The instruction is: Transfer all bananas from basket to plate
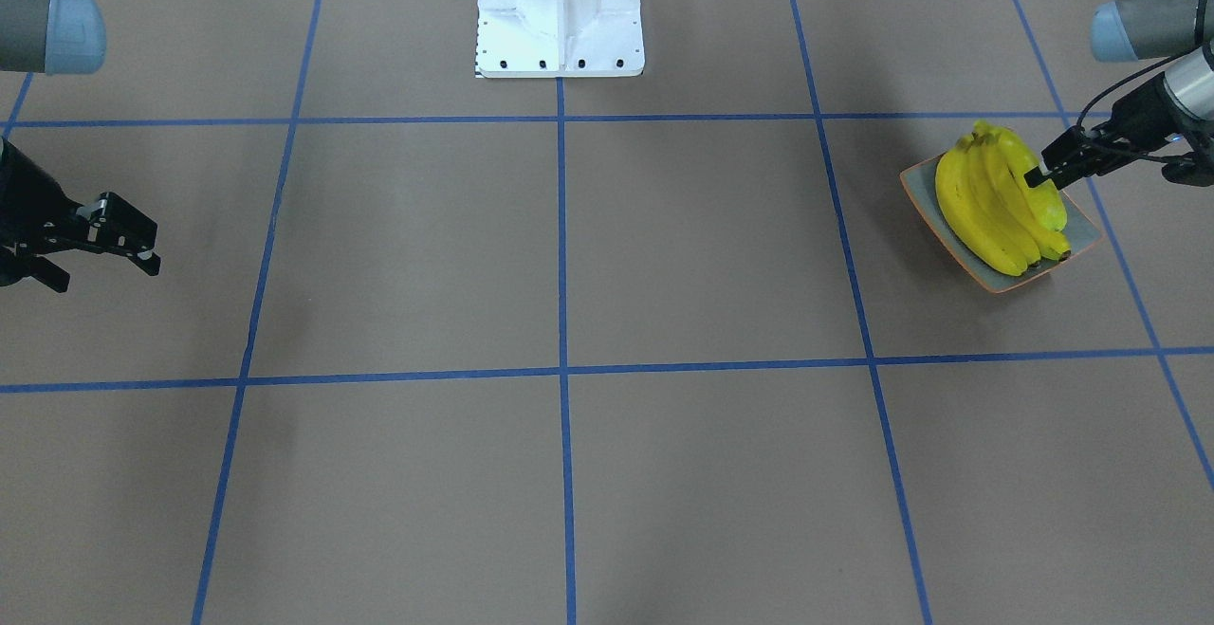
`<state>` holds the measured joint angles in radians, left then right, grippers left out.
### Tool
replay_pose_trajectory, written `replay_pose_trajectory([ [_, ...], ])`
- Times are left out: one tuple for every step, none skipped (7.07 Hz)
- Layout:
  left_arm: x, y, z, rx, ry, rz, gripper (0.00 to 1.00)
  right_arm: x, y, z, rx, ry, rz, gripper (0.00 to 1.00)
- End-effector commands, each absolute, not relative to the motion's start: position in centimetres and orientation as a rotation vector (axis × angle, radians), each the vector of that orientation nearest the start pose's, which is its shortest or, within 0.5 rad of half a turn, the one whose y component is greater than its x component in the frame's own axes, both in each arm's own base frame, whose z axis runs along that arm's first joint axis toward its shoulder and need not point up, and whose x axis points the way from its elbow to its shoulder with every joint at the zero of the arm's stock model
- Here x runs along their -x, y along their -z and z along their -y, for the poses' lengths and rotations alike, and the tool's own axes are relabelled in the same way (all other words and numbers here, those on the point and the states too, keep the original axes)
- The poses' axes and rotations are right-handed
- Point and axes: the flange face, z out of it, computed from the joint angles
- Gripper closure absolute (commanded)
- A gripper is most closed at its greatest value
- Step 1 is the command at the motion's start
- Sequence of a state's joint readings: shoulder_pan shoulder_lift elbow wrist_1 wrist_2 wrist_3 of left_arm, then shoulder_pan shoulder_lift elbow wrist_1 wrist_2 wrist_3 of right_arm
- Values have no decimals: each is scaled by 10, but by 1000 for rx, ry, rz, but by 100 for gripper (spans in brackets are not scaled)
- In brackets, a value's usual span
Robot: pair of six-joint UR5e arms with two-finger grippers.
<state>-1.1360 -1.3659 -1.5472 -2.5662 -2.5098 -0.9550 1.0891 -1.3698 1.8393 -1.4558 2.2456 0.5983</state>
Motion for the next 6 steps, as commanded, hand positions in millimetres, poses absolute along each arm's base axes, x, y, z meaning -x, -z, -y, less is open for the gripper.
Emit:
replay_pose_trajectory([
  [-125, -639, 395, 20, 100, -1135, 0, 197, -411, 530, -144, 90, 852, 0],
  [-127, -635, 400, 15, 98, -1138, 0, 197, -411, 530, -143, 91, 851, 0],
  [-130, -629, 407, 5, 91, -1145, 0, 196, -417, 527, -134, 93, 849, 0],
  [-124, -625, 411, -11, 98, -1149, 0, 193, -420, 527, -132, 92, 849, 0],
  [-122, -614, 425, -27, 102, -1157, 0, 186, -422, 528, -130, 79, 844, 0],
  [-117, -599, 444, -60, 107, -1161, 0, 170, -436, 527, -124, 64, 828, 0],
])
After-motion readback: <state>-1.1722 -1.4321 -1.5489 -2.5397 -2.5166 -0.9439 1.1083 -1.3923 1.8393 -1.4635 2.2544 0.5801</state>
